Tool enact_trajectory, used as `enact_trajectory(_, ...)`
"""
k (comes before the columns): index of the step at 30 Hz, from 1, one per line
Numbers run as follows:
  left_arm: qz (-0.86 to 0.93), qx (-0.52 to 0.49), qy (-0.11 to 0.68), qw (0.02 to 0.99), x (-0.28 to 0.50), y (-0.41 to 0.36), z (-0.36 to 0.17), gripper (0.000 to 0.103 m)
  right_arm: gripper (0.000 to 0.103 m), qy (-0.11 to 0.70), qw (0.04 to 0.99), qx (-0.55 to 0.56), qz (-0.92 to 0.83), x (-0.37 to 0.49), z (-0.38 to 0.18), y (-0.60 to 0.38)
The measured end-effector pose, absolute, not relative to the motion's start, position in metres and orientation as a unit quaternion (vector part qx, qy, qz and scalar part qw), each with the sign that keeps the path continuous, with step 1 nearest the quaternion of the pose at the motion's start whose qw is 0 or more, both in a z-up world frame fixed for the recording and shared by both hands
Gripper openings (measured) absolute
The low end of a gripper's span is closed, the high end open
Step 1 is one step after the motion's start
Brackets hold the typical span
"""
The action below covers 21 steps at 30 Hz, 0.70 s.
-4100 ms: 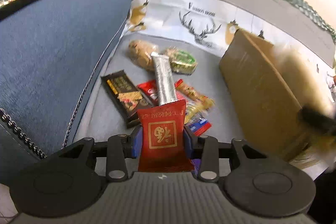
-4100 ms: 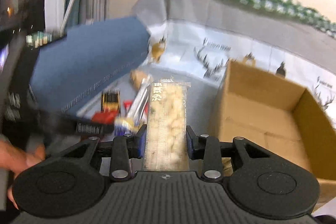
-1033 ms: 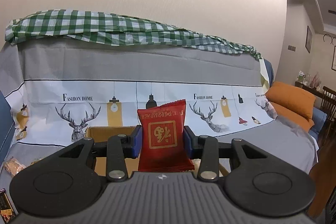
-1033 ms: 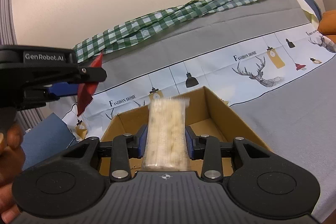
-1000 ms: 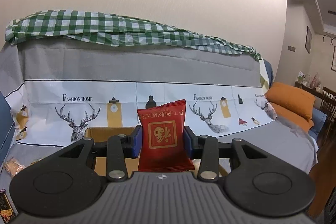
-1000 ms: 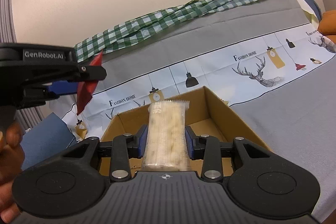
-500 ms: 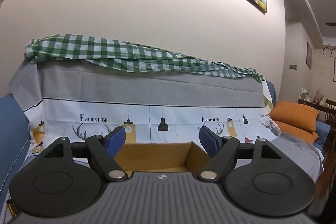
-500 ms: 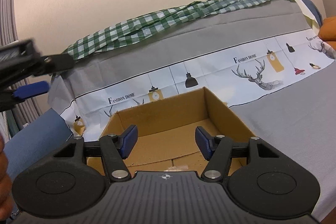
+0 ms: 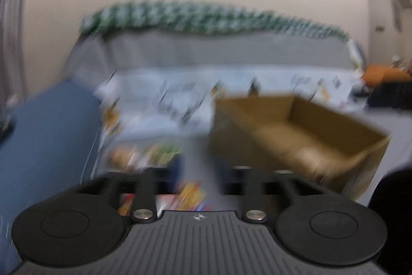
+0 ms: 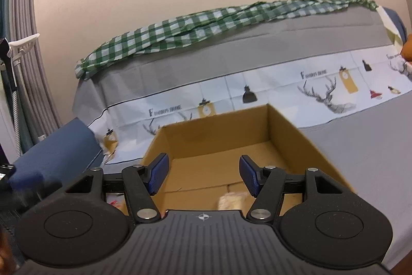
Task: Organize snacks
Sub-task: 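Return both tools to the pile and grasp the purple candy bar with right tool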
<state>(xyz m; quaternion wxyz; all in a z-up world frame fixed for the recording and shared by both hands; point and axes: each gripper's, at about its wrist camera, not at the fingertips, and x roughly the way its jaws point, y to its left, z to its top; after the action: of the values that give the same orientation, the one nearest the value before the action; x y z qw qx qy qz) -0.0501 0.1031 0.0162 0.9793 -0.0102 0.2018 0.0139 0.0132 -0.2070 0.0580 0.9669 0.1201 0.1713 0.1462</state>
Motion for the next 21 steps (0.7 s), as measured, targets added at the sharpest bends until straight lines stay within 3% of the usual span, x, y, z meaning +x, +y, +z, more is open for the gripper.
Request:
enact_trajectory(3, 0.037, -0.090, 0.196, 0.976, -0.056, 0.139, 0.017, 0.008, 0.060, 0.180, 0.964, 0.117, 0.155, 0.007, 0.067, -0.190)
enact_trajectory(5, 0.052, -0.135, 0.228, 0.963, -0.050, 0.156, 0.010, 0.008, 0.050, 0.180, 0.962, 0.105, 0.175, 0.001, 0.071, -0.176)
enact_trajectory(7, 0.065, -0.172, 0.242, 0.953, -0.047, 0.171, 0.005, 0.008, 0.034, 0.185, 0.958, 0.082, 0.202, -0.004, 0.071, -0.158)
enact_trajectory(9, 0.070, -0.184, 0.257, 0.946, -0.044, 0.176, 0.002, 0.008, 0.030, 0.187, 0.952, 0.057, 0.234, -0.009, 0.070, -0.139)
enact_trajectory(21, 0.068, -0.242, 0.316, 0.915, -0.013, 0.196, -0.017, 0.009, 0.032, 0.271, 0.889, -0.073, 0.361, -0.015, 0.016, -0.040)
